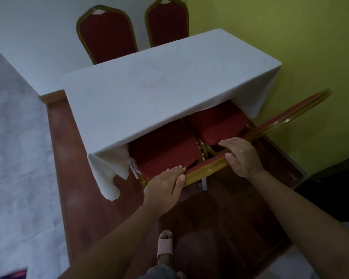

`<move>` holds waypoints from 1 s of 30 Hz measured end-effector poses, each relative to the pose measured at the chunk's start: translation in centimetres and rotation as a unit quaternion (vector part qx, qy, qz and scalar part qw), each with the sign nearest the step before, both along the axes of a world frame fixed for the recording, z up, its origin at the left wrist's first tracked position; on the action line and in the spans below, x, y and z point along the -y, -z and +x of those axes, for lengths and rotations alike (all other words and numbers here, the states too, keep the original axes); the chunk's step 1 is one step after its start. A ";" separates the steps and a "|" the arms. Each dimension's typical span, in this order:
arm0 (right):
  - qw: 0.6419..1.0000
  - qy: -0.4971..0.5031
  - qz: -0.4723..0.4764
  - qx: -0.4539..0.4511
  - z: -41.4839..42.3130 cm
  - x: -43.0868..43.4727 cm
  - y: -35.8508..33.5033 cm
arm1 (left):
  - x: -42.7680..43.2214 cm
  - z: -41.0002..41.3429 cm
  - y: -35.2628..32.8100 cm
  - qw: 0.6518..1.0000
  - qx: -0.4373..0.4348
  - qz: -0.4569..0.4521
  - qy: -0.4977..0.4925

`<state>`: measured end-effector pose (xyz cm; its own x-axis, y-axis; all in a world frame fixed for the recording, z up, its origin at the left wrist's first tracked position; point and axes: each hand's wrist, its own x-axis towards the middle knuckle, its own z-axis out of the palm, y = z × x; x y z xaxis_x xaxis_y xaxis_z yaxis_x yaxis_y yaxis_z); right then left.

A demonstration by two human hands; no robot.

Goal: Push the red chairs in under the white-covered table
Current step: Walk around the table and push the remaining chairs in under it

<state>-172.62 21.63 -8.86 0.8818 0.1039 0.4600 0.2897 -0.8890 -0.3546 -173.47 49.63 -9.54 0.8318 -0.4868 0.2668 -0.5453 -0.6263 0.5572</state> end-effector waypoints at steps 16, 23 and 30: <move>0.983 0.151 0.062 -0.086 -3.1 0.7 -0.1 | 3.3 -1.2 0.1 0.997 -0.061 -0.015 0.039; 0.974 0.196 0.089 -0.074 -5.7 -4.9 -0.7 | 1.4 -1.7 0.6 0.993 -0.106 0.027 0.054; 0.962 0.255 0.046 -0.088 -7.2 -10.0 -1.1 | -1.3 -1.8 0.3 0.984 -0.098 0.136 0.061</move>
